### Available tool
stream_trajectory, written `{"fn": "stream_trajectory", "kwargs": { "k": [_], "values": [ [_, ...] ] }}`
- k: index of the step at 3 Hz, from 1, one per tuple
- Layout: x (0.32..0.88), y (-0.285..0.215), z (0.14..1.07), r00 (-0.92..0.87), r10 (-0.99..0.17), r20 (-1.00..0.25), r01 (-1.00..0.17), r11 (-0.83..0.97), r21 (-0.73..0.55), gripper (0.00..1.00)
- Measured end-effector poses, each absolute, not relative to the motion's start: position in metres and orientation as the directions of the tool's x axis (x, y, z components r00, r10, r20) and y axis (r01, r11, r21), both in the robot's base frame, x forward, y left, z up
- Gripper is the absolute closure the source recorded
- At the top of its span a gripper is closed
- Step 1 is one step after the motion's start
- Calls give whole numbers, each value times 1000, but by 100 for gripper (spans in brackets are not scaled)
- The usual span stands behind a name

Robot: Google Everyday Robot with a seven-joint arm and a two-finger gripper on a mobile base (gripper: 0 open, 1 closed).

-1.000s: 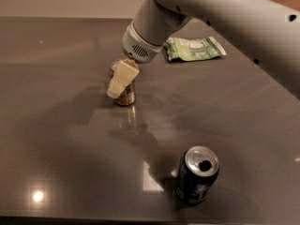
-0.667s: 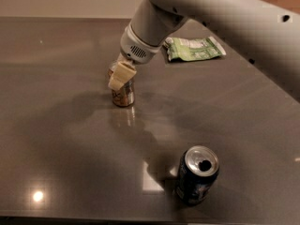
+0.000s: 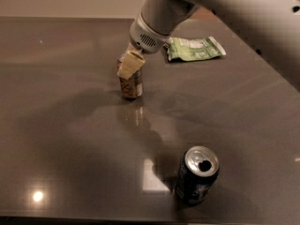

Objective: Move orange can near green jalapeno chip bag

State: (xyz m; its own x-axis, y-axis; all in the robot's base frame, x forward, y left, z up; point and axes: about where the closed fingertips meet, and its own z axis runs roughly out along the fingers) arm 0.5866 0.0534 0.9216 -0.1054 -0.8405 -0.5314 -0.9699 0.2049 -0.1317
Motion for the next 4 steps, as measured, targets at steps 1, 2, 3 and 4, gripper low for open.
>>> {"fn": "stream_trajectory", "kwargs": {
  "k": [1, 2, 3, 4],
  "values": [
    [613, 12, 944, -176, -832, -527, -946, 290, -142, 100],
    [643, -42, 956, -271, -812, -517, -911, 390, -136, 100],
    [670, -91, 953, -360, -777, -516, -869, 480, -117, 100],
    [691, -127, 941, -425, -742, -519, -832, 546, -99, 100]
  ]
}}
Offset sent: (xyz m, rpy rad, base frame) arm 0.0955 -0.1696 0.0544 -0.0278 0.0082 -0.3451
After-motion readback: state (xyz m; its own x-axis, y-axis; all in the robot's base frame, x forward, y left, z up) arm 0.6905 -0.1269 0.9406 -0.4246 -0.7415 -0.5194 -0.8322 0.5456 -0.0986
